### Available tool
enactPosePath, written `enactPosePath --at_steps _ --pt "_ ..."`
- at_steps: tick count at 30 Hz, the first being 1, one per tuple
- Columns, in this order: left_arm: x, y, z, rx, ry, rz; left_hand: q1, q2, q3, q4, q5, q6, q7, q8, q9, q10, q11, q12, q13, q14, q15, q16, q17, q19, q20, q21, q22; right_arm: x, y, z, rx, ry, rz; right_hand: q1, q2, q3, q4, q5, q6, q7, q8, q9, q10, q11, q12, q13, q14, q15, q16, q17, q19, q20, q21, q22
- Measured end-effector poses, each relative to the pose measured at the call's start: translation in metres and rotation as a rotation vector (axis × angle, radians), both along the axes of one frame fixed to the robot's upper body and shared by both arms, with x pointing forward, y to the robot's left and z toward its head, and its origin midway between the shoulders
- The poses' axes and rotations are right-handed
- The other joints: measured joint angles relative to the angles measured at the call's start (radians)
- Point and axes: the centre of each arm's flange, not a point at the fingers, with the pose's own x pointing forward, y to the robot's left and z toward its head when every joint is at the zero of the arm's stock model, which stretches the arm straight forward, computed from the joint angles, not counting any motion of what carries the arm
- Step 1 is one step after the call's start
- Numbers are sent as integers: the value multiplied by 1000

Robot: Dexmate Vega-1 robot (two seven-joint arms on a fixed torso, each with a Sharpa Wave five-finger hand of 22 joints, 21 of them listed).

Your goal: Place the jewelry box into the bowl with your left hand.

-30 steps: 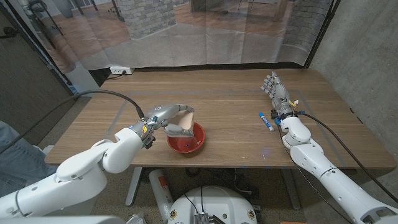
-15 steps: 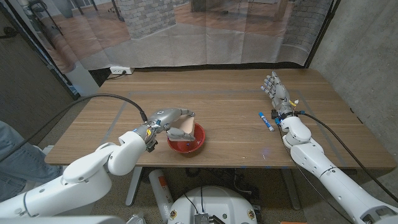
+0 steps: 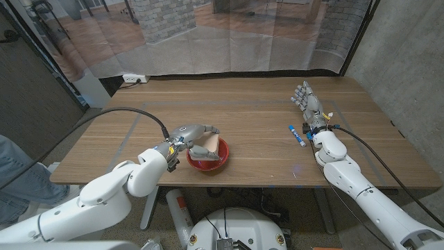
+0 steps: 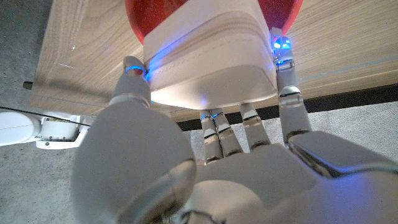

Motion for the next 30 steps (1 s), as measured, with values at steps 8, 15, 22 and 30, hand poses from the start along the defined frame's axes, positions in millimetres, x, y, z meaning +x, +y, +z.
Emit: enactPosePath --at_steps 8,15,22,30 --pt "5 -3 -7 -1 0 8 0 0 0 0 3 1 -1 0 0 2 -2 -3 0 3 3 -6 2 0 0 8 0 -1 -1 -4 5 3 -1 0 0 0 0 0 0 0 0 0 0 0 0 0 0 0 0 0 0 0 -4 0" --pt "9 -4 -13 -18 -1 12 0 0 0 0 3 2 -2 0 -3 3 -3 -4 2 4 4 -7 4 0 0 8 0 -1 -2 -7 9 6 -4 0 0 0 0 0 0 0 0 0 0 0 0 0 0 0 0 0 0 0 -7 0" --pt "11 -7 -19 -35 9 10 0 0 0 0 3 2 -2 -1 -4 3 -3 -11 5 5 4 -8 4 0 0 8 0 -2 -1 -8 10 8 -4 0 0 3 -3 0 0 0 0 0 0 0 0 0 0 0 0 0 0 0 -7 0" --pt "13 -9 -24 -43 21 9 0 0 0 0 3 -6 -9 -2 -5 1 -6 -24 8 -3 -10 -29 4 0 0 5 0 -3 -2 -11 10 12 -2 0 0 3 -3 0 0 0 0 0 0 0 0 0 0 0 0 0 5 6 -11 0"
